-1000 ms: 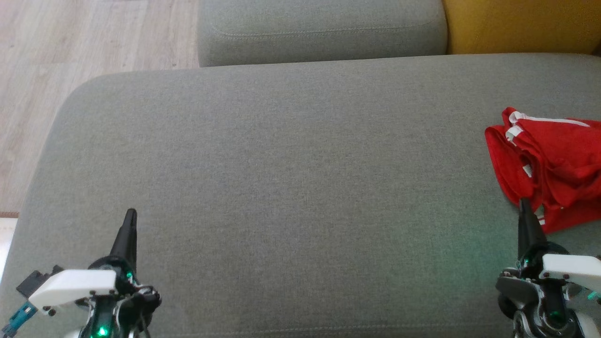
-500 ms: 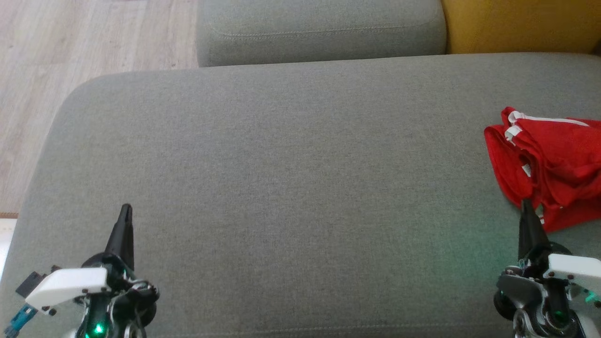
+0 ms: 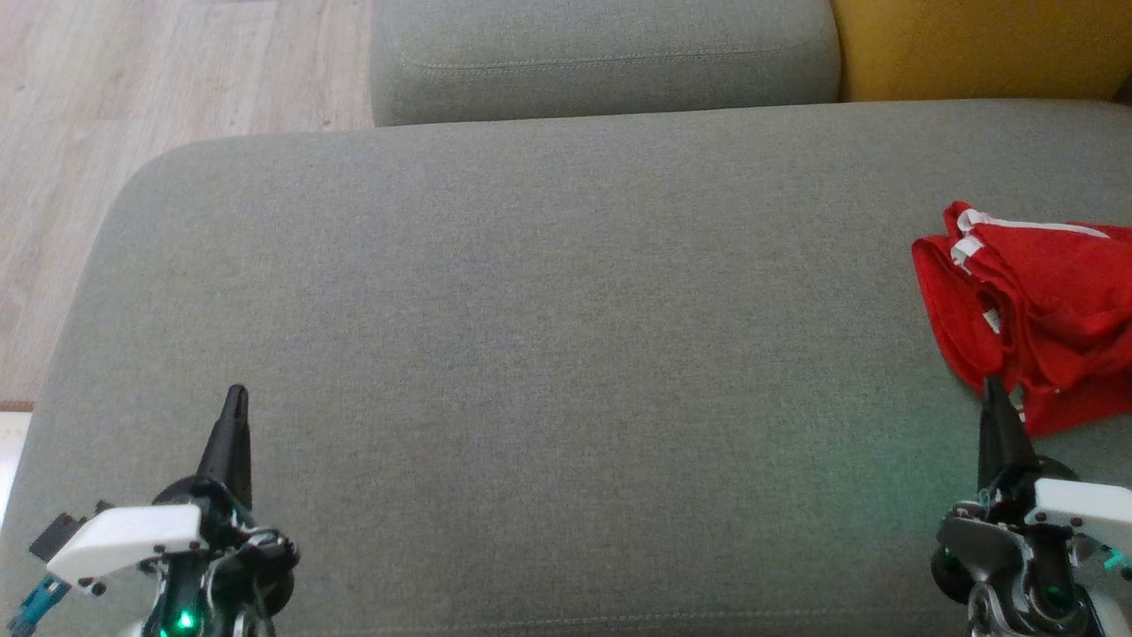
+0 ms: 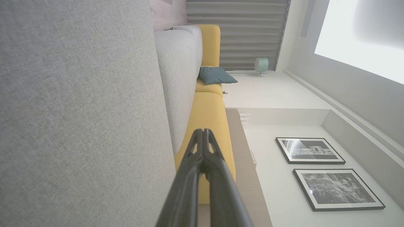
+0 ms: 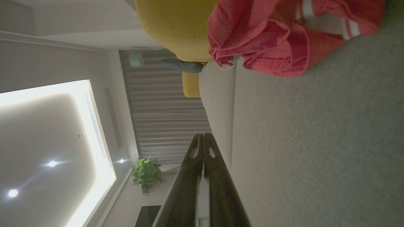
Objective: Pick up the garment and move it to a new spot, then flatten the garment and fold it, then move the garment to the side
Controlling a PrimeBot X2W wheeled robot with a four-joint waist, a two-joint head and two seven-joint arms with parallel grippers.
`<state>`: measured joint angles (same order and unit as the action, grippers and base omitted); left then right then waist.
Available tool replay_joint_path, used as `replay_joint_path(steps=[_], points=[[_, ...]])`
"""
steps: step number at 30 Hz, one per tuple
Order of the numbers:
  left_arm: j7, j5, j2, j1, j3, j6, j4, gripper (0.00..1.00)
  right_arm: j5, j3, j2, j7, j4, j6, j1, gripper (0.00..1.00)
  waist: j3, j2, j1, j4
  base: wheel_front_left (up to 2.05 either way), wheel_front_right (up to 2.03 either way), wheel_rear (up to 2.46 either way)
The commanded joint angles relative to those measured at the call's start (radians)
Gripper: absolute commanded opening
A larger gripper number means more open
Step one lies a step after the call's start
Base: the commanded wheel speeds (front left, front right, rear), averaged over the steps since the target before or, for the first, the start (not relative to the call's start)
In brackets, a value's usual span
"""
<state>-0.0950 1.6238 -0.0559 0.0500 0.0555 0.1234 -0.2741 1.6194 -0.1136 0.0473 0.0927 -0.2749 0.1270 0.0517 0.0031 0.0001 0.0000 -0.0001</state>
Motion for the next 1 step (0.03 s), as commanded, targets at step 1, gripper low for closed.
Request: replay_joint_path(steps=[1], points=[[-0.005,-0.001,-0.007,0.057,0.041,0.007,0.029,0.0,0.003,0.016,0.015,0.007,0.031,0.004,0.055,0.0,0.0,-0.0001,0.0,0.0,0.0,0.0,0.0]])
